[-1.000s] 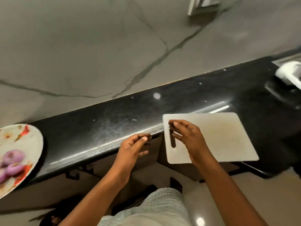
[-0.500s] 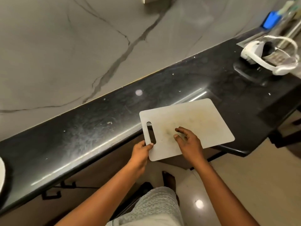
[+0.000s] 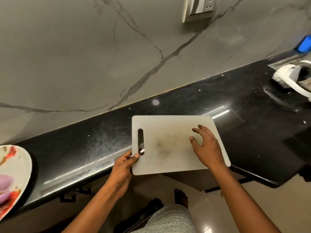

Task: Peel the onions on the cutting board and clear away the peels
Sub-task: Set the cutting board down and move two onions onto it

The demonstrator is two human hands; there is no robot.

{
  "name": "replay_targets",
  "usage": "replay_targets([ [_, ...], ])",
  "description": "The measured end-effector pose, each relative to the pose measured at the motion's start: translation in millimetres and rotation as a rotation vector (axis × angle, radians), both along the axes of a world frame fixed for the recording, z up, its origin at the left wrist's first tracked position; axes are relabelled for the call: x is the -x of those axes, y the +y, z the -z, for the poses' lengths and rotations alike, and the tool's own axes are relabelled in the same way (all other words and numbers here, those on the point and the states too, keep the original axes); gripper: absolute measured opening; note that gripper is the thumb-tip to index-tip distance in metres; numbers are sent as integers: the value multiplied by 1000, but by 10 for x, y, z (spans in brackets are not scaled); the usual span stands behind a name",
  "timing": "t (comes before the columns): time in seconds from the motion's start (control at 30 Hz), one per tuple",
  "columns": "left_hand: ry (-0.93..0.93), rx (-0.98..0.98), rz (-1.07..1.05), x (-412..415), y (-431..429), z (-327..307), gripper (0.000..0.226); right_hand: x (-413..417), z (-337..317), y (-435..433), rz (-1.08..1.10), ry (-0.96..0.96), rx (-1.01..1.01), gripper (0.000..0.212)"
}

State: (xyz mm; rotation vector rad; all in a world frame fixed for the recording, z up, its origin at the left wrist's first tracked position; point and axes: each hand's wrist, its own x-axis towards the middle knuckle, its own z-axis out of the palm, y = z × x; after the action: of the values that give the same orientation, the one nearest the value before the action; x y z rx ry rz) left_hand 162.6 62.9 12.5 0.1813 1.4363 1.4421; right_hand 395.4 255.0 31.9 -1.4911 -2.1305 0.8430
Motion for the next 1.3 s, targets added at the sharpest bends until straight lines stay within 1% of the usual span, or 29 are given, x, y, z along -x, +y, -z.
replay_targets([
  [0.1, -5, -14, -99, 347, -317, -105, 28, 274, -12, 10, 24, -11, -54, 44],
  [0.2, -10, -53, -219, 650, -670, -208, 31, 596, -28, -3, 3, 24, -48, 45],
  [0.33, -2, -63, -325, 919, -1048, -225, 38, 974, 1, -25, -89, 108, 40, 51],
  [0.43, -7, -62, -405, 1099, -1258, -161, 38, 1305, 18, -37, -135, 157, 109, 53],
  [0.57, 11, -33, -475, 1329, -1383, -51, 32, 1720, 92, -45, -189, 126, 162, 55],
  [0.7, 67, 47, -510, 1574, -1363, -27, 30, 1996, 199, -69, -228, 82, 174, 60],
  [0.77, 165, 141, -498, 1667, -1331, -28, 32, 2058, 254, -85, -224, 66, 178, 61],
  [0.87, 431, 352, -455, 1763, -1305, 19, 33, 2097, 343, -112, -207, 50, 164, 61],
  [0.93, 541, 452, -421, 1783, -1275, 89, 32, 2073, 377, -134, -191, 41, 151, 61],
  [1.17, 816, 672, -355, 1707, -1225, 113, 34, 2023, 371, -204, -207, 15, 118, 59],
  [1.3, 842, 696, -344, 1715, -1222, 120, 35, 2017, 436, -233, -218, -5, 105, 60],
])
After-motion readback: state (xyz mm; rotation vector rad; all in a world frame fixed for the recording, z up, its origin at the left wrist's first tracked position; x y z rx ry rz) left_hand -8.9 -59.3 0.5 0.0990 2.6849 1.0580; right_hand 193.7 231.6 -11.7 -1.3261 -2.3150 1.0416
